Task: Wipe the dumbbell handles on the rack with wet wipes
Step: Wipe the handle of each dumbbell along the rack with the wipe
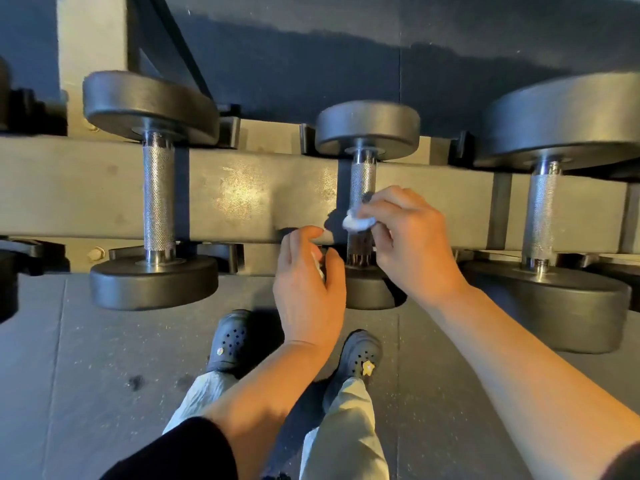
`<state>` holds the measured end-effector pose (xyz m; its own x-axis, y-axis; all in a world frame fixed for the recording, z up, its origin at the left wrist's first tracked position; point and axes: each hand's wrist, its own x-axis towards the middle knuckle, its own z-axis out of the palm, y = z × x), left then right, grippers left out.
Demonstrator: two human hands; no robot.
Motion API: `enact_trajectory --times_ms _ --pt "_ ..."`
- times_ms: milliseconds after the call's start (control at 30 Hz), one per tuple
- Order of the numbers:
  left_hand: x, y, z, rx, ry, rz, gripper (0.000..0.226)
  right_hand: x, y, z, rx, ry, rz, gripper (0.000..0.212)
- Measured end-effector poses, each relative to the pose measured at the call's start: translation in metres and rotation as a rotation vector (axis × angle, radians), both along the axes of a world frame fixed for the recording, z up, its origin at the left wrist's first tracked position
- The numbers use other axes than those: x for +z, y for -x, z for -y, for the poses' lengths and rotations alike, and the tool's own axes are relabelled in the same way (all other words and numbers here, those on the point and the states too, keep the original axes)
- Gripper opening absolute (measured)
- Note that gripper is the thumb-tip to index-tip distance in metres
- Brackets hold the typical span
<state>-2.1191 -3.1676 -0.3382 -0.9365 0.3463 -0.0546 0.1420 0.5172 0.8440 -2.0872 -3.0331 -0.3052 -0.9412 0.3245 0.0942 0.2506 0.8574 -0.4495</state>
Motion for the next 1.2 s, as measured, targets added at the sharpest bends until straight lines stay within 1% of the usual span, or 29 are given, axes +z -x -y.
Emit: enact_trajectory --times_ms 67,167,233,267,400,467,567,633,700,800,900,967,1067,1133,1200 --pt "0.001 -0.001 -0.006 0.058 -0.021 -0.012 0.018 -0.001 -0.011 -0.001 0.025 0.093 0.037 0.027" --pt "0.009 -0.001 -0.018 0.131 -0.123 0.038 0.018 -0.001 -0.025 -0.008 0.052 0.249 0.134 0.029" --pt "0.017 0.001 -0.03 0.121 -0.104 -0.021 0.016 0.001 -0.03 -0.016 0.02 0.297 0.142 0.029" --pt "0.02 0.001 -0.037 0.115 -0.08 -0.043 0.015 0.002 -0.031 -0.021 -0.032 0.281 0.114 0.029" --pt "0.026 -0.003 -0.053 0.118 0.019 -0.04 0.018 0.002 -0.016 -0.034 -0.29 0.147 -0.074 0.023" --pt "0.024 -0.004 -0.053 0.136 0.073 -0.042 0.019 -0.006 -0.001 -0.034 -0.321 0.179 -0.14 0.023" --pt "0.025 -0.003 -0.053 0.14 0.119 -0.035 0.021 -0.018 0.019 -0.025 -0.282 0.302 -0.277 0.022" --pt "0.026 -0.004 -0.054 0.127 0.156 -0.037 0.022 -0.018 0.023 -0.02 -0.294 0.307 -0.326 0.018" --pt "0.028 -0.005 -0.055 0.137 0.17 -0.025 0.021 -0.016 0.019 -0.019 -0.3 0.321 -0.329 0.017" --pt "0.027 -0.005 -0.054 0.134 0.196 -0.035 0.02 -0.015 0.007 -0.02 -0.242 0.389 -0.304 0.013" --pt "0.027 -0.004 -0.055 0.123 0.225 -0.035 0.019 -0.015 -0.01 -0.016 -0.196 0.494 -0.183 0.011" --pt "0.027 -0.003 -0.055 0.126 0.253 -0.044 0.019 -0.015 -0.02 -0.013 -0.185 0.574 -0.091 0.013" --pt "0.027 -0.002 -0.056 0.131 0.274 -0.042 0.019 -0.017 -0.033 -0.013 -0.207 0.593 0.029 0.018" --pt "0.027 -0.002 -0.056 0.129 0.274 -0.034 0.019 -0.018 -0.036 -0.015 -0.292 0.528 -0.012 0.017" --pt "0.028 0.0 -0.054 0.137 0.265 -0.018 0.021 -0.017 -0.032 -0.019 -0.387 0.485 -0.155 0.014"
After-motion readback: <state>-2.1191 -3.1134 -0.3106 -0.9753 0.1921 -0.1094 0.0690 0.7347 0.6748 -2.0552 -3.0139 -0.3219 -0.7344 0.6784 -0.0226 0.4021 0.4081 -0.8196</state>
